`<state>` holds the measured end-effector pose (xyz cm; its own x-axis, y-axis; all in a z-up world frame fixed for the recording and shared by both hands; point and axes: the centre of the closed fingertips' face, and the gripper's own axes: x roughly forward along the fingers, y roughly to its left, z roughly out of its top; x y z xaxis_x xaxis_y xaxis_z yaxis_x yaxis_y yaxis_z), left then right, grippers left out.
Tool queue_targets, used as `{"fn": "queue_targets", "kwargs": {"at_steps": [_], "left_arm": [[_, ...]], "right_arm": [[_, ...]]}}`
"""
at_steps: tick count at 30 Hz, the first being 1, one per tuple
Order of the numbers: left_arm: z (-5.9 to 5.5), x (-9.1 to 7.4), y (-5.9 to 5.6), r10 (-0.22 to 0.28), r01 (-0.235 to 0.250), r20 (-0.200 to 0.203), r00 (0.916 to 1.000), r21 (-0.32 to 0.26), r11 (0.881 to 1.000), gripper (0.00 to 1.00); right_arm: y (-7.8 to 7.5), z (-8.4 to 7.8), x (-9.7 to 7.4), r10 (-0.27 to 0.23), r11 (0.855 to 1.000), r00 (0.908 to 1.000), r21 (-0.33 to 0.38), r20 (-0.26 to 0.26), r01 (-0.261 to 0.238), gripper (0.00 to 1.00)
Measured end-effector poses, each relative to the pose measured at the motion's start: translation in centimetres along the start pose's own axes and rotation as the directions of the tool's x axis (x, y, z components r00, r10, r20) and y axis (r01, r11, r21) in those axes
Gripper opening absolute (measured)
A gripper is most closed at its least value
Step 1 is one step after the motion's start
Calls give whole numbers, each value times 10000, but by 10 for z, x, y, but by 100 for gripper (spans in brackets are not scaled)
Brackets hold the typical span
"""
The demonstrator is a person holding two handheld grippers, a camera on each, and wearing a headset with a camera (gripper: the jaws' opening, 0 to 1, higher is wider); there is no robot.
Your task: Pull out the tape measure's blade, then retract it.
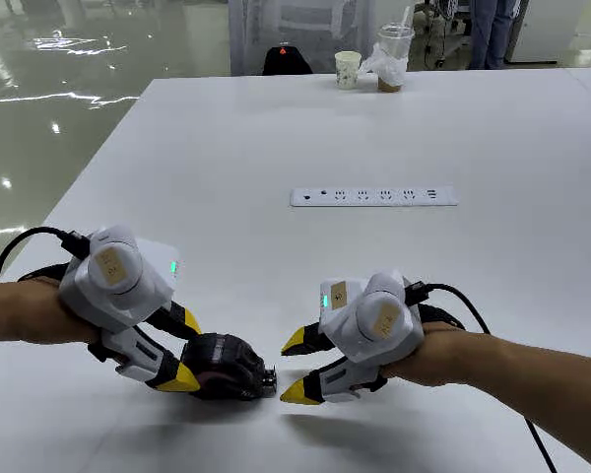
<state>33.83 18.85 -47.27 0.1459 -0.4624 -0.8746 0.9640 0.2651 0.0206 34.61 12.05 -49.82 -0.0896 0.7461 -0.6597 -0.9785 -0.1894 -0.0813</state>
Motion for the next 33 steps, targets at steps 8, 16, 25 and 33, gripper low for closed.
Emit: {"fn": "queue_targets", "kwargs": {"at_steps": [8, 16, 25, 33], "left_arm": [[1, 1, 0, 93, -94, 82, 9999, 92, 9999, 25], [2, 1, -1, 139, -140, 185, 9997, 42, 9999, 24], [0, 2, 1, 103, -101, 245, 9996, -54, 9999, 24], [1, 1, -1, 65, -62, 260, 9996, -135, 9999, 24]], "right_arm": [[1, 0, 10, 93, 9998, 9999, 160, -106, -91, 20], [3, -4, 18, 152, 9997, 9994, 180, -309, -147, 17], [-1, -4, 24, 8, 9985, 9995, 553, -318, 10, 12], [-1, -6, 25, 104, 9991, 9992, 425, -375, -88, 11]]}}
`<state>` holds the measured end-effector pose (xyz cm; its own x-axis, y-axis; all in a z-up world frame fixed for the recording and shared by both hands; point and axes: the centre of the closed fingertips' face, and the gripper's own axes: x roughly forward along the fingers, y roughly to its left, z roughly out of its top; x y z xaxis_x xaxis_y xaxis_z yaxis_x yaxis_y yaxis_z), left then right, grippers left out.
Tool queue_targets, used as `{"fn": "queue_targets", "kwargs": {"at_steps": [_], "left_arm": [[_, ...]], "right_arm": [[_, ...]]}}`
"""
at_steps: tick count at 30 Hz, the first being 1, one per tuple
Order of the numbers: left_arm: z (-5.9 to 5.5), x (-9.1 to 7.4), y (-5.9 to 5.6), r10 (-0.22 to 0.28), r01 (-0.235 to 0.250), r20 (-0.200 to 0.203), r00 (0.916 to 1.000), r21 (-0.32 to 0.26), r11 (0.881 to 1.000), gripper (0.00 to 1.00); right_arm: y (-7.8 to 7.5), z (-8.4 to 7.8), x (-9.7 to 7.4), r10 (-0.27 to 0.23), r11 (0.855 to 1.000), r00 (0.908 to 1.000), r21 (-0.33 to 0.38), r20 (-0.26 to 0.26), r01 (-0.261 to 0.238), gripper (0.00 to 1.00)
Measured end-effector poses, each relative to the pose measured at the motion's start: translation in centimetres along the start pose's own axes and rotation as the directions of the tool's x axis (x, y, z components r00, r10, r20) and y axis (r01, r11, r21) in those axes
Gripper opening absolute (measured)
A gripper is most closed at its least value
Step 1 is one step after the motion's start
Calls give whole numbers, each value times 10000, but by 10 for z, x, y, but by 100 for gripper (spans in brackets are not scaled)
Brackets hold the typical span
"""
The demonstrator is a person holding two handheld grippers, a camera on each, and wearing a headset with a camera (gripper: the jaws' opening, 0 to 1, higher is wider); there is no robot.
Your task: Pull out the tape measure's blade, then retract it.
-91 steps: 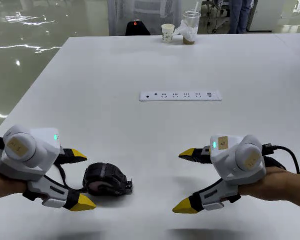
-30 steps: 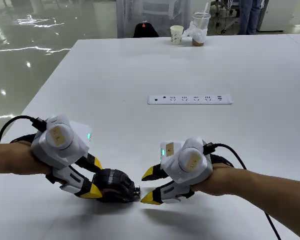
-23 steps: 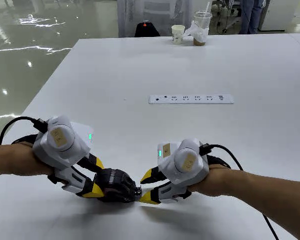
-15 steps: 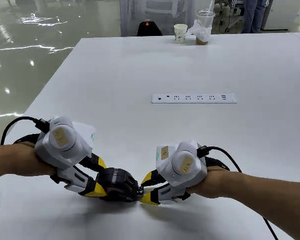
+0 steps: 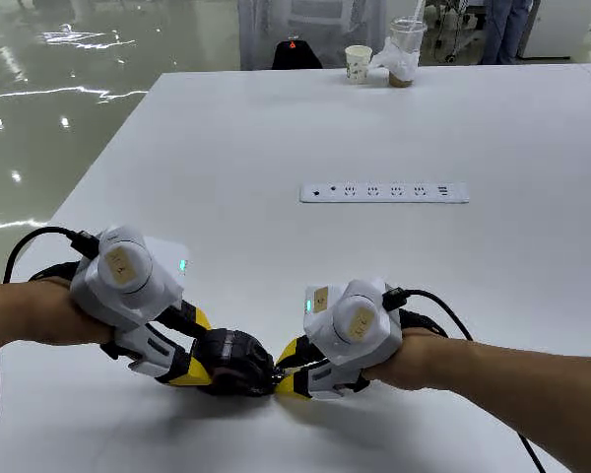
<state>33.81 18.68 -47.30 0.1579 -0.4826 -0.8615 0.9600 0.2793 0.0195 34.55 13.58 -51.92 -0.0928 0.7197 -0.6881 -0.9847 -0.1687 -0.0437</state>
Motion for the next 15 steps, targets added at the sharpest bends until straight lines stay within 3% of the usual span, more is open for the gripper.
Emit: {"fn": "queue_targets", "kwargs": {"at_steps": [15], "left_arm": [[0, 0, 0, -56, 56, -47, 10000, 38, 10000, 23]], "right_arm": [[-1, -1, 0, 57, 9999, 9996, -147, -276, -61, 10]]}}
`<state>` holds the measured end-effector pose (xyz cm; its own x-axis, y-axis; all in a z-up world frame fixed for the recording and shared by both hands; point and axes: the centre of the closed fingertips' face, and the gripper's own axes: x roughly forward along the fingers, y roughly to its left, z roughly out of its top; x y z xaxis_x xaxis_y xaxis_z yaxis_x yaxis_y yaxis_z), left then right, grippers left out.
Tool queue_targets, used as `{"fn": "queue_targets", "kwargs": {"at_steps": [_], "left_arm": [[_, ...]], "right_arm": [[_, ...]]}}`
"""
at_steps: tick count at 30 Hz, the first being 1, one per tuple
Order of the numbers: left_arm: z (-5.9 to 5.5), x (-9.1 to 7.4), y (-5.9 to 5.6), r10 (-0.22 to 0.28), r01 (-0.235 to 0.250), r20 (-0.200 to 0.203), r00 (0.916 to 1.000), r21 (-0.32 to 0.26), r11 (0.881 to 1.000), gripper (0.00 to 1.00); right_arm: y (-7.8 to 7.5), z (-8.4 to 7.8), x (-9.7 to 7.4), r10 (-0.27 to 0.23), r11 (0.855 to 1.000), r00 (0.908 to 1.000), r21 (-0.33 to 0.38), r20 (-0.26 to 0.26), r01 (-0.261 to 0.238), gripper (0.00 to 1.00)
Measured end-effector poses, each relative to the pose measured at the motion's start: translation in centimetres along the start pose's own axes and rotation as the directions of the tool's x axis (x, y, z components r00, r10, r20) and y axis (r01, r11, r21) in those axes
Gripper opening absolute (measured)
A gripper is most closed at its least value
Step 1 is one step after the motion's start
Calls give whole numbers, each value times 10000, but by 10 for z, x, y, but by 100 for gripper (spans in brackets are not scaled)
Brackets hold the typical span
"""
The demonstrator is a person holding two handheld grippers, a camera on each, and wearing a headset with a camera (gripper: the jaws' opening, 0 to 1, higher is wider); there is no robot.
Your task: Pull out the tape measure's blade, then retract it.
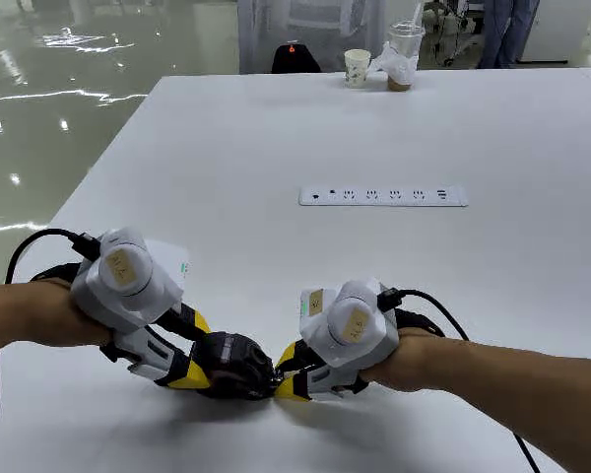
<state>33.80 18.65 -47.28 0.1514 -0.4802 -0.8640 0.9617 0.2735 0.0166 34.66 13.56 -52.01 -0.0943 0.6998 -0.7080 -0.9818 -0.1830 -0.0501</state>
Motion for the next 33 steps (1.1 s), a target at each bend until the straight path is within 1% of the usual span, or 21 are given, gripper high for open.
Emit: {"fn": "queue_targets", "kwargs": {"at_steps": [5, 11, 15, 25, 33], "left_arm": [[0, 0, 1, -51, 51, -22, 10000, 35, 10000, 24], [-4, 3, 7, -107, 108, -92, 9999, 72, 9999, 24], [-6, 4, 9, -163, 164, -98, 9998, 57, 9998, 24], [-7, 5, 10, -177, 177, -133, 9998, 35, 9998, 24], [-7, 5, 9, -165, 165, -122, 9998, 22, 9999, 23]], "right_arm": [[0, 0, 0, -28, 10000, 10000, 56, -68, 29, 10], [0, 0, 0, -25, 10000, 9999, 72, -114, 26, 10], [0, 0, 0, -20, 10000, 9999, 18, -143, 21, 10], [1, -1, -2, 43, 10000, 9999, -14, -158, -43, 9], [1, -3, -4, 61, 10000, 9998, -23, -166, -61, 9]]}}
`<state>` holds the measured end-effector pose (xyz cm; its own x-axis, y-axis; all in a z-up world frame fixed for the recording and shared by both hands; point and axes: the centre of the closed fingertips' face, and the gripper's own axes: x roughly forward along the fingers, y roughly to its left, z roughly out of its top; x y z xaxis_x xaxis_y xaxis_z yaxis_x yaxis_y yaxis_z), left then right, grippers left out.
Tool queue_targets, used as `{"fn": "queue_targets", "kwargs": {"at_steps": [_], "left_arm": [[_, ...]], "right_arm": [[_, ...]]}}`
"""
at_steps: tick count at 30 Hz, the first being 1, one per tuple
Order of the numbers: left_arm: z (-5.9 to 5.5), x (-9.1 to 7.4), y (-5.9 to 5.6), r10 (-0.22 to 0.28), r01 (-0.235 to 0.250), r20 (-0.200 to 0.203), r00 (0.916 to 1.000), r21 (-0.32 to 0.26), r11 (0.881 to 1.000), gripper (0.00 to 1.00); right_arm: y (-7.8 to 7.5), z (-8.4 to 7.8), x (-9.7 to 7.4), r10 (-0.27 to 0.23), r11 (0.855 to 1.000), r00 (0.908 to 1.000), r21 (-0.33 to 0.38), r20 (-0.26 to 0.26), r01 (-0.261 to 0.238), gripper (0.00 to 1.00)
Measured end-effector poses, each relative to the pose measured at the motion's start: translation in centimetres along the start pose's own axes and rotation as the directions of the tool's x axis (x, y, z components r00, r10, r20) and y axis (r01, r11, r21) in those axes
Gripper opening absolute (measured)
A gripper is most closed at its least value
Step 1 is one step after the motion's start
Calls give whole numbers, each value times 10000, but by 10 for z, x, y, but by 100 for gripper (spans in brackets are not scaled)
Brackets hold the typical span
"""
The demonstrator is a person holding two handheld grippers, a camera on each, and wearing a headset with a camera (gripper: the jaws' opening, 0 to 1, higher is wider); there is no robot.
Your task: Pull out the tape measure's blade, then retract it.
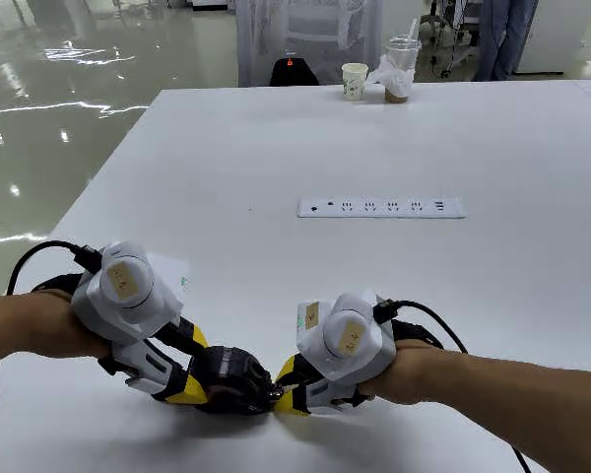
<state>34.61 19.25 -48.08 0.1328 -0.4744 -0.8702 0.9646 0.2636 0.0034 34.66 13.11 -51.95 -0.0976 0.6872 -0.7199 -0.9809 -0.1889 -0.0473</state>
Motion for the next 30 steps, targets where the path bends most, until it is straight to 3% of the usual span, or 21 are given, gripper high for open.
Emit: {"fn": "queue_targets", "kwargs": {"at_steps": [30], "left_arm": [[1, -1, -3, -27, 27, 16, 10000, -32, 10000, 23]], "right_arm": [[1, -23, -20, -21, 9998, 9999, 217, -148, 24, 9]]}}
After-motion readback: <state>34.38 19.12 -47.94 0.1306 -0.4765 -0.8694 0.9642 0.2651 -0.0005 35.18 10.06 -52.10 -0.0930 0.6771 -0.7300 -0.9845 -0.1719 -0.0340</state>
